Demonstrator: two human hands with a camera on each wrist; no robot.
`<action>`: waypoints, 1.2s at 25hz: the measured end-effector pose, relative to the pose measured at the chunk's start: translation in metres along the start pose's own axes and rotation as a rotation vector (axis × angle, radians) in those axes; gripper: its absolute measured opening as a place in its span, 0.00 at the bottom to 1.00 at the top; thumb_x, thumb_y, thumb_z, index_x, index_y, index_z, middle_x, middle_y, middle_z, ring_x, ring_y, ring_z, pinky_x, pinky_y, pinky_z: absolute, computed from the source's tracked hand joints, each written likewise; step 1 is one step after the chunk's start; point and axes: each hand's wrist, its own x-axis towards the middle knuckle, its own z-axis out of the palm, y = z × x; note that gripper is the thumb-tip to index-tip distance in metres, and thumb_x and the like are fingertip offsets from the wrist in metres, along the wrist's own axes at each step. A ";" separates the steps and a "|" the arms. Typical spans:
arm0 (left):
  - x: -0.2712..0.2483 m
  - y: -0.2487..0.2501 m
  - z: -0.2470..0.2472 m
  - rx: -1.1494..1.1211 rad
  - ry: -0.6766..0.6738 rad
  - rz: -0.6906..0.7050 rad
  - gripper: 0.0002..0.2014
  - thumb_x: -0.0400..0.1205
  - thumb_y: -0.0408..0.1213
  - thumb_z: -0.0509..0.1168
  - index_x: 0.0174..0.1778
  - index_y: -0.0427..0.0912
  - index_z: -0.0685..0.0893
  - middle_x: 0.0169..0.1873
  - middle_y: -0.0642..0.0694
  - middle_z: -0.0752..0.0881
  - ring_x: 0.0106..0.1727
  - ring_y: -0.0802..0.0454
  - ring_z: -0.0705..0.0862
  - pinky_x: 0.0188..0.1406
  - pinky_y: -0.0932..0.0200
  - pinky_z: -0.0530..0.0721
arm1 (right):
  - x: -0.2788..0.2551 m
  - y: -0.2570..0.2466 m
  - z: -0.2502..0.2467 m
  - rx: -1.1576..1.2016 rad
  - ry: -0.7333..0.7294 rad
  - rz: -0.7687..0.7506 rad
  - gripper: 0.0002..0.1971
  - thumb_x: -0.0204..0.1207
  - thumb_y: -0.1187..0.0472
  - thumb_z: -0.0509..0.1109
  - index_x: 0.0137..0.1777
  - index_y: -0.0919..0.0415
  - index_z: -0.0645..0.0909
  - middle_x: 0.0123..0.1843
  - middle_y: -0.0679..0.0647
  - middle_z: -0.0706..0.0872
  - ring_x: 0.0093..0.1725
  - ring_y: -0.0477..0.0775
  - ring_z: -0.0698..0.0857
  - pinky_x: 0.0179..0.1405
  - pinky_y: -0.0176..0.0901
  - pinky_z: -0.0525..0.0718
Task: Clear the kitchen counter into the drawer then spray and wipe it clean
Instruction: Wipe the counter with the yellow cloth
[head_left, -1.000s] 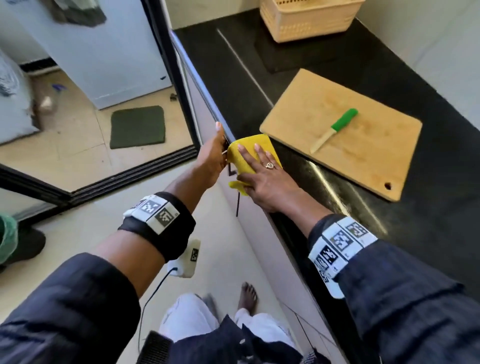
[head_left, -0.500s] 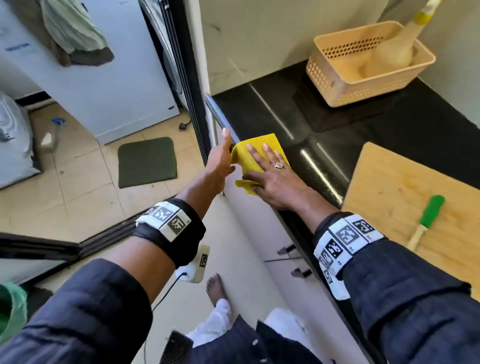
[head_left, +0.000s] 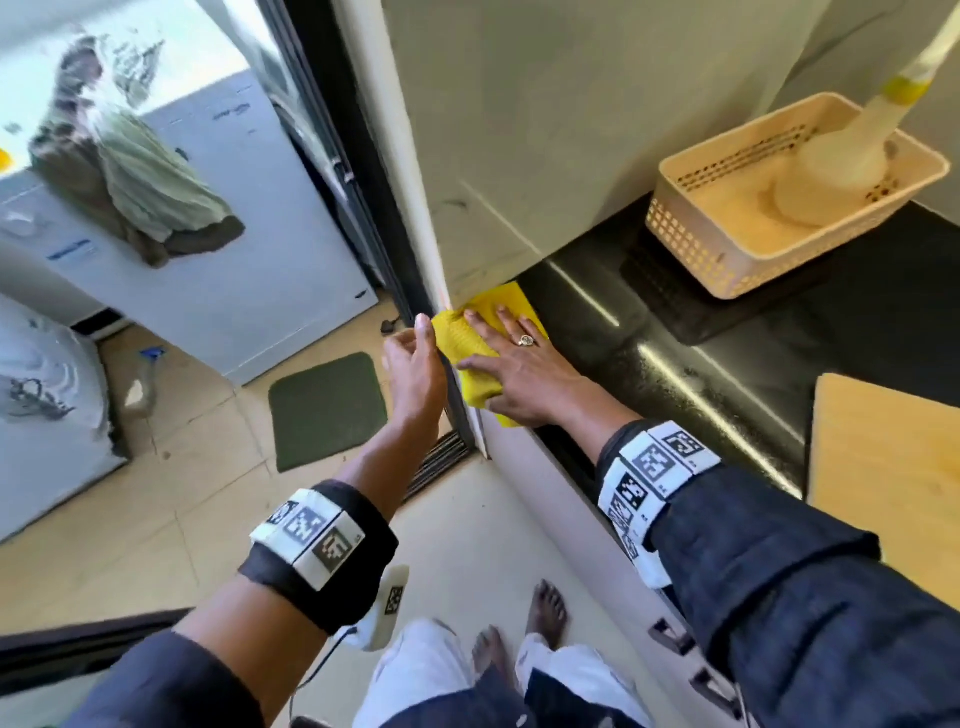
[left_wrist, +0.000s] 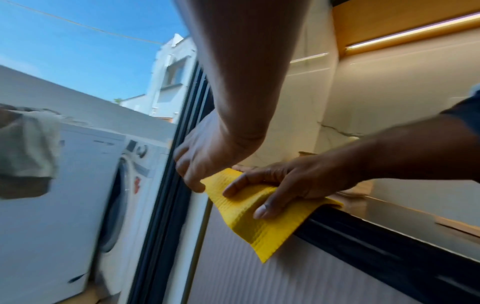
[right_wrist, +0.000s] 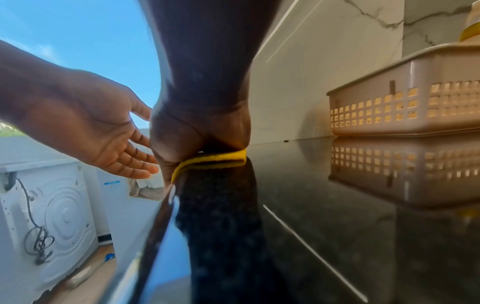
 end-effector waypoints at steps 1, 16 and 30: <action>0.000 -0.003 0.001 0.061 -0.004 0.081 0.16 0.86 0.57 0.57 0.56 0.46 0.74 0.54 0.46 0.78 0.61 0.45 0.78 0.69 0.42 0.76 | -0.002 -0.001 -0.001 0.017 0.012 0.007 0.29 0.82 0.49 0.65 0.82 0.40 0.64 0.88 0.51 0.34 0.87 0.63 0.36 0.85 0.58 0.37; 0.040 0.024 0.001 0.230 -0.688 0.502 0.14 0.86 0.52 0.60 0.60 0.47 0.79 0.55 0.48 0.80 0.58 0.56 0.79 0.62 0.55 0.77 | -0.011 0.023 -0.002 0.570 0.497 1.338 0.30 0.86 0.57 0.57 0.86 0.46 0.54 0.89 0.61 0.43 0.86 0.71 0.40 0.84 0.63 0.40; -0.032 0.042 0.012 0.229 -1.068 0.111 0.26 0.82 0.61 0.54 0.46 0.39 0.81 0.33 0.41 0.81 0.34 0.47 0.82 0.33 0.58 0.81 | -0.127 -0.049 -0.031 2.180 1.222 0.666 0.24 0.83 0.48 0.61 0.77 0.54 0.74 0.70 0.62 0.84 0.64 0.63 0.85 0.61 0.60 0.85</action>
